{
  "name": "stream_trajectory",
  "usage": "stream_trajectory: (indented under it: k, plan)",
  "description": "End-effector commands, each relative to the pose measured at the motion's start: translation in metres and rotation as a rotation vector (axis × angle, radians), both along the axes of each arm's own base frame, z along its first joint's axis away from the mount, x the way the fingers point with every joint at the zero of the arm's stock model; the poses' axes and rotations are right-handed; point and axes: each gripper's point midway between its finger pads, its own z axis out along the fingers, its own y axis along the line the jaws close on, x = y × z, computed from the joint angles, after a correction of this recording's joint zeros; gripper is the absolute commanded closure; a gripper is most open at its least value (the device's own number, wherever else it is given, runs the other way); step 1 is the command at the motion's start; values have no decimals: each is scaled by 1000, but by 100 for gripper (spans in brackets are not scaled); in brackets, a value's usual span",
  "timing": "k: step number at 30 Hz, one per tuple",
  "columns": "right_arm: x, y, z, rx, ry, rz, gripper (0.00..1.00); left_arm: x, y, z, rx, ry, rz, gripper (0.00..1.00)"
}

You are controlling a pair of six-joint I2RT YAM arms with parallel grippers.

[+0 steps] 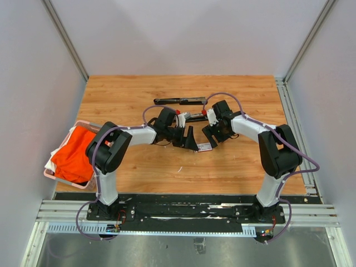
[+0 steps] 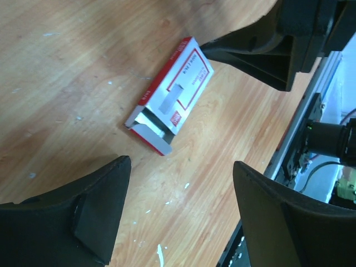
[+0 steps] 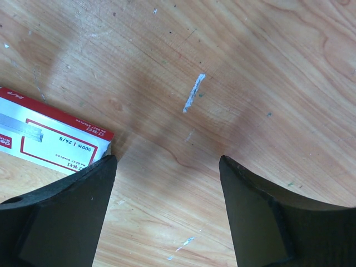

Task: Unload the staples from the stapler
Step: Close the staple box at the center of the board.

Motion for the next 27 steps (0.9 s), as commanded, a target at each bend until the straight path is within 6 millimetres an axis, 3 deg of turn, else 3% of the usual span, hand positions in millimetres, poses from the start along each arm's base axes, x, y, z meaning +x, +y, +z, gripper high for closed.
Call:
stream_trajectory:
  k: [1,13,21,27]
  plan:
    - [-3,5,-7,-6,21,17,23,-14,-16,14,-66,11,-57,21]
    - [-5,6,-9,0,32,23,23,-15,-25,22,-130,24,-61,22]
    - [-6,6,-9,4,37,29,23,-4,-24,-1,-71,40,-11,26]
    - [-6,7,-8,7,35,34,23,-2,-21,0,-53,10,-14,26]
